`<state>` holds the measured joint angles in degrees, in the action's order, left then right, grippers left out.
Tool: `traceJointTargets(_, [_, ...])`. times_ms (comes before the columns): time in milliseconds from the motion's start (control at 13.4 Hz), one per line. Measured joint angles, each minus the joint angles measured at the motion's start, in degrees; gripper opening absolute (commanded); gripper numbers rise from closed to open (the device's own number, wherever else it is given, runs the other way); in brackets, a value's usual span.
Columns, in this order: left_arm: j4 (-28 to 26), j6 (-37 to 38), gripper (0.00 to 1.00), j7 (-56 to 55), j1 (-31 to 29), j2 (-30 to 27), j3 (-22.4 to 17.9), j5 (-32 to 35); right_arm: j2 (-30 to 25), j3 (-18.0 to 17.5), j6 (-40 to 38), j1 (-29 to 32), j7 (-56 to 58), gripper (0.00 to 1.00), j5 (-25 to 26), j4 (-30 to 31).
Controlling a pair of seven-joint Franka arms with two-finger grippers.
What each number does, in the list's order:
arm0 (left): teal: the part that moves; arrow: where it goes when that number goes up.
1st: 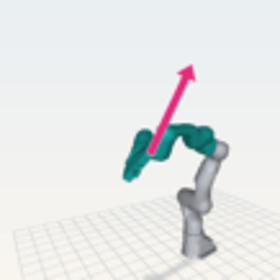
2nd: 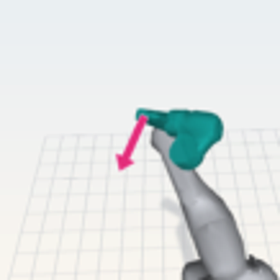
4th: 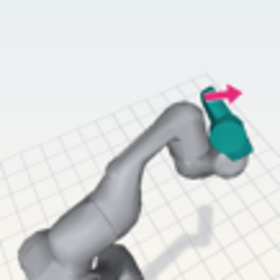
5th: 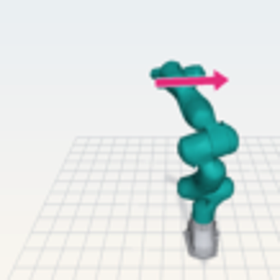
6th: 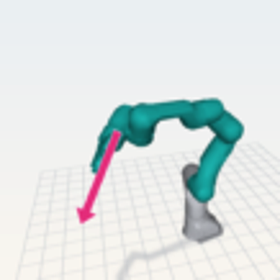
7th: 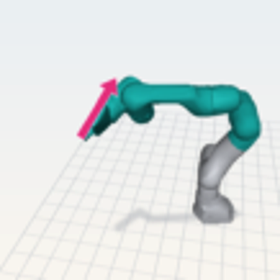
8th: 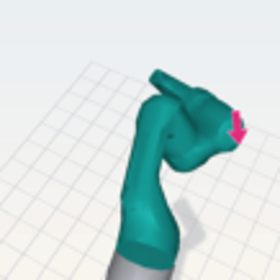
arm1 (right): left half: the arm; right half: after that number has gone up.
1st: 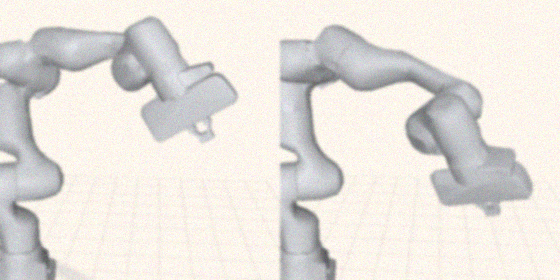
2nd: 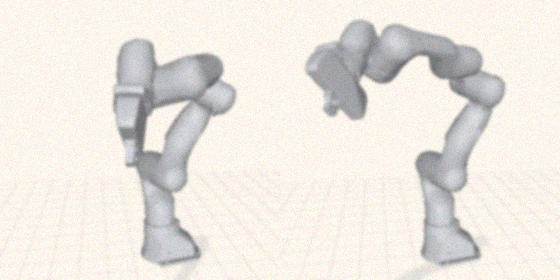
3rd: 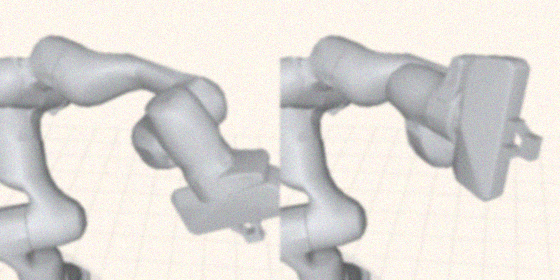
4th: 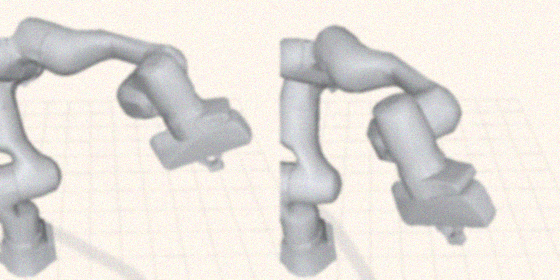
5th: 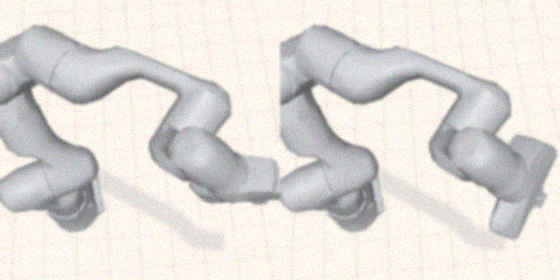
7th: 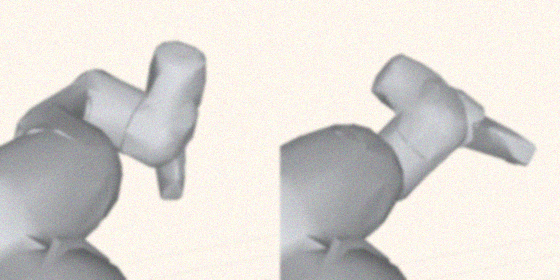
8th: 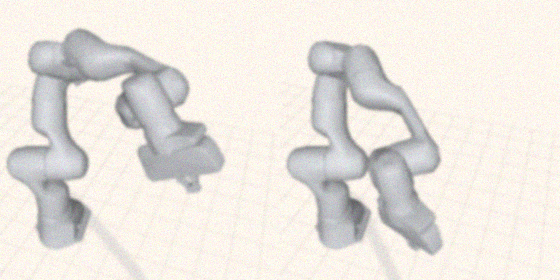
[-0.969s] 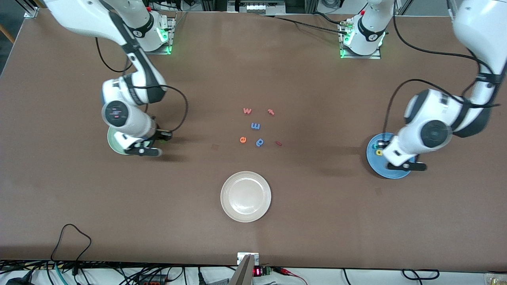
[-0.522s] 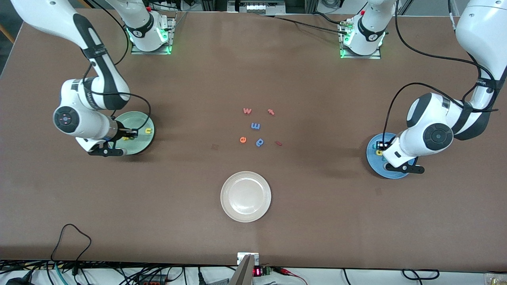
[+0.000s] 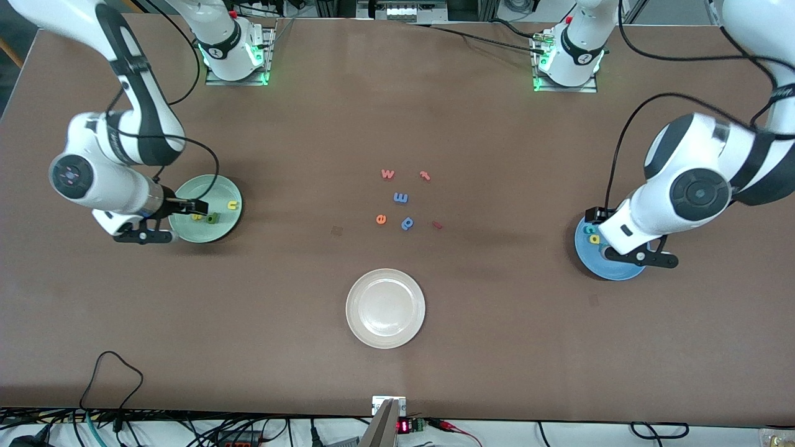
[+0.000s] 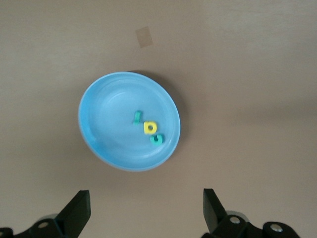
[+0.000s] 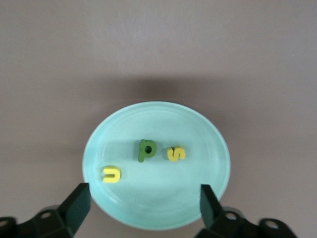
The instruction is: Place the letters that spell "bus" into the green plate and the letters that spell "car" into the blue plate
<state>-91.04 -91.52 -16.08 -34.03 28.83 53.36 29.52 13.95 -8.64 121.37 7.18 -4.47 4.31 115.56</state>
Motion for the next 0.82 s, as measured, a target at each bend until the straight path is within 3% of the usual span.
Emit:
traceJointTargets(224, [7.3, 8.8, 1.0, 0.2, 0.1, -0.7, 2.7, -3.7, -7.3, -0.3, -9.8, -0.3, 0.0, 1.0, -0.1, -5.7])
traceJointTargets(373, [9.2, 11.1, 1.0, 2.7, 1.2, -2.1, 0.4, -6.7, -10.3, -0.3, -18.0, -0.5, 0.0, 1.0, -0.9, -11.7])
traceJointTargets(522, [9.9, 11.7, 1.0, 8.9, 6.3, -5.5, -9.3, -12.6, -11.7, 1.3, -24.6, -1.0, 0.0, 1.0, -2.2, -17.3])
traceJointTargets(820, [9.9, 11.8, 1.0, 16.4, 23.1, -13.6, -35.3, -22.5, -11.7, 10.4, -29.5, -5.7, 1.1, 1.0, -4.9, -22.5])
